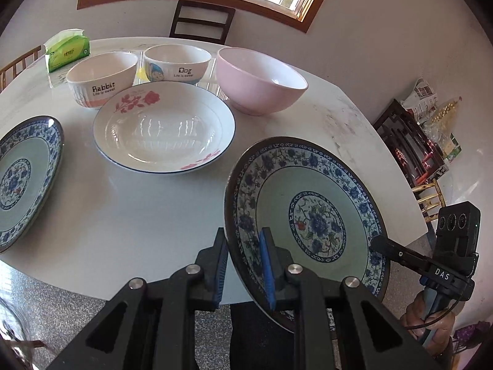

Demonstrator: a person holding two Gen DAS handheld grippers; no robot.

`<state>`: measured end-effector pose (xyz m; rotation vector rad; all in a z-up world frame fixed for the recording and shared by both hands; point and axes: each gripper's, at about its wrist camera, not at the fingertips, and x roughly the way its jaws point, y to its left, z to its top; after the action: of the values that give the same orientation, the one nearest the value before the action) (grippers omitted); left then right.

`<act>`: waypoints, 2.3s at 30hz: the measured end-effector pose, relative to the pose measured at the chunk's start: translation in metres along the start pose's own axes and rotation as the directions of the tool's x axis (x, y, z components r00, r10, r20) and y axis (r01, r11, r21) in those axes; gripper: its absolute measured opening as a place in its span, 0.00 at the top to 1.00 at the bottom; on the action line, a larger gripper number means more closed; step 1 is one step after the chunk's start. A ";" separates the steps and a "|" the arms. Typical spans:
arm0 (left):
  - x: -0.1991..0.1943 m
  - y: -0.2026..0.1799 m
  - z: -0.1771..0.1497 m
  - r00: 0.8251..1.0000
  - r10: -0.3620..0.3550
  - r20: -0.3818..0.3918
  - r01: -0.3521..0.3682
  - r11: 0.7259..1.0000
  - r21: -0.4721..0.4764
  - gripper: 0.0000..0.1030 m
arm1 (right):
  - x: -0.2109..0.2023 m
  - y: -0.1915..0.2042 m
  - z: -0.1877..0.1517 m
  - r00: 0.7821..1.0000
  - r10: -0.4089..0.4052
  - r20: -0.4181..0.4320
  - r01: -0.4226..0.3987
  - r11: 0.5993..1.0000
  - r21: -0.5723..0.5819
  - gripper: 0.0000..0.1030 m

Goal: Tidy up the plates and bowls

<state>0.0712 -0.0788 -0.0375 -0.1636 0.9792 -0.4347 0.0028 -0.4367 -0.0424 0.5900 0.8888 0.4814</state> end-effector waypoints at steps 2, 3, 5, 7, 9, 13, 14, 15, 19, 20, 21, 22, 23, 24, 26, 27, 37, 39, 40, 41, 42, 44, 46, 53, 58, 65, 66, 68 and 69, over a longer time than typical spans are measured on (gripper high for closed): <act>-0.013 0.013 -0.004 1.000 0.017 0.022 -0.016 1.000 -0.026 0.80 | 0.009 0.015 -0.001 1.000 0.015 -0.013 -0.015 1.000 -0.021 0.85; -0.021 0.019 -0.006 0.999 0.032 0.036 -0.031 0.999 -0.041 0.80 | 0.016 0.023 -0.002 0.999 0.025 -0.024 -0.026 0.999 -0.035 0.85; -0.036 0.035 -0.009 0.996 0.065 0.068 -0.060 0.996 -0.070 0.80 | 0.031 0.040 -0.001 0.998 0.047 -0.049 -0.050 0.997 -0.062 0.85; -0.051 0.054 -0.012 0.990 0.103 0.093 -0.093 0.990 -0.107 0.80 | 0.050 0.059 0.000 0.994 0.072 -0.082 -0.079 0.993 -0.087 0.85; -0.065 0.076 -0.014 0.984 0.136 0.111 -0.119 0.982 -0.149 0.80 | 0.071 0.078 0.002 0.989 0.091 -0.114 -0.103 0.988 -0.112 0.85; -0.093 0.123 -0.016 0.969 0.200 0.146 -0.162 0.959 -0.234 0.80 | 0.118 0.120 0.007 0.976 0.128 -0.177 -0.159 0.972 -0.174 0.85; -0.098 0.135 -0.016 0.964 0.219 0.154 -0.176 0.952 -0.251 0.80 | 0.130 0.130 0.010 0.972 0.135 -0.191 -0.171 0.968 -0.186 0.85; -0.103 0.145 -0.014 0.958 0.238 0.160 -0.190 0.945 -0.267 0.80 | 0.143 0.140 0.013 0.969 0.136 -0.208 -0.178 0.963 -0.201 0.85; -0.116 0.187 -0.009 0.936 0.306 0.175 -0.238 0.915 -0.326 0.80 | 0.193 0.175 0.021 0.956 0.129 -0.262 -0.195 0.950 -0.245 0.85; -0.117 0.196 -0.007 0.931 0.320 0.176 -0.249 0.909 -0.335 0.80 | 0.205 0.183 0.024 0.954 0.123 -0.273 -0.196 0.947 -0.256 0.85; -0.117 0.206 -0.005 0.928 0.331 0.172 -0.257 0.901 -0.349 0.80 | 0.217 0.189 0.025 0.952 0.119 -0.284 -0.197 0.944 -0.264 0.85; -0.119 0.217 -0.005 0.926 0.337 0.169 -0.258 0.894 -0.366 0.80 | 0.226 0.194 0.026 0.949 0.114 -0.294 -0.197 0.942 -0.271 0.85; -0.119 0.226 -0.003 0.924 0.344 0.166 -0.263 0.888 -0.377 0.80 | 0.234 0.200 0.027 0.947 0.109 -0.301 -0.196 0.941 -0.277 0.85; -0.118 0.233 -0.001 0.921 0.353 0.163 -0.270 0.884 -0.382 0.79 | 0.241 0.206 0.027 0.946 0.105 -0.308 -0.197 0.938 -0.287 0.85; -0.117 0.248 0.002 0.921 0.356 0.158 -0.268 0.874 -0.406 0.79 | 0.256 0.215 0.031 0.945 0.088 -0.317 -0.189 0.933 -0.307 0.85; -0.117 0.254 0.004 0.920 0.359 0.157 -0.269 0.870 -0.413 0.79 | 0.262 0.219 0.033 0.944 0.082 -0.320 -0.187 0.931 -0.314 0.85; -0.110 0.286 0.012 0.912 0.377 0.164 -0.273 0.853 -0.445 0.78 | 0.284 0.236 0.031 0.946 0.043 -0.322 -0.164 0.920 -0.357 0.84; -0.107 0.290 0.012 0.914 0.374 0.159 -0.270 0.851 -0.450 0.78 | 0.287 0.236 0.031 0.946 0.034 -0.323 -0.155 0.920 -0.359 0.84; -0.106 0.291 0.012 0.914 0.374 0.159 -0.270 0.851 -0.451 0.78 | 0.288 0.236 0.031 0.946 0.031 -0.322 -0.153 0.920 -0.360 0.84; -0.105 0.292 0.012 0.913 0.375 0.159 -0.271 0.850 -0.452 0.78 | 0.287 0.236 0.030 0.947 0.028 -0.321 -0.151 0.920 -0.363 0.84; -0.105 0.293 0.012 0.913 0.376 0.159 -0.271 0.849 -0.453 0.78 | 0.285 0.237 0.029 0.947 0.026 -0.320 -0.148 0.919 -0.365 0.84; -0.105 0.295 0.012 0.911 0.379 0.161 -0.273 0.848 -0.454 0.78 | 0.286 0.239 0.028 0.948 0.020 -0.316 -0.144 0.916 -0.374 0.84; -0.103 0.296 0.012 0.911 0.381 0.160 -0.277 0.849 -0.451 0.78 | 0.286 0.240 0.027 0.949 0.015 -0.313 -0.139 0.915 -0.378 0.84; -0.097 0.301 0.011 0.913 0.380 0.148 -0.278 0.846 -0.456 0.78 | 0.289 0.248 0.022 0.957 -0.029 -0.290 -0.100 0.902 -0.421 0.82; -0.095 0.301 0.010 0.908 0.398 0.132 -0.303 0.840 -0.449 0.78 | 0.290 0.255 0.017 0.966 -0.074 -0.247 -0.058 0.871 -0.488 0.79; -0.099 0.286 0.010 0.854 0.485 0.187 -0.397 0.841 -0.368 0.77 | 0.289 0.266 0.007 0.981 -0.138 -0.139 0.024 0.789 -0.614 0.74; -0.099 0.284 0.009 0.848 0.494 0.191 -0.406 0.838 -0.365 0.77 | 0.290 0.269 0.004 0.982 -0.150 -0.116 0.042 0.768 -0.639 0.71; -0.100 0.283 0.007 0.845 0.499 0.193 -0.411 0.836 -0.362 0.78 | 0.289 0.278 -0.005 0.982 -0.181 -0.061 0.086 0.704 -0.705 0.58; -0.099 0.283 0.006 0.847 0.498 0.189 -0.412 0.837 -0.360 0.78 | 0.290 0.283 -0.011 0.977 -0.213 -0.020 0.129 0.660 -0.740 0.38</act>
<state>0.1087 0.2182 -0.0507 -0.2539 0.7693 0.1894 0.1106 -0.0463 -0.0291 -0.2775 0.7540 0.6512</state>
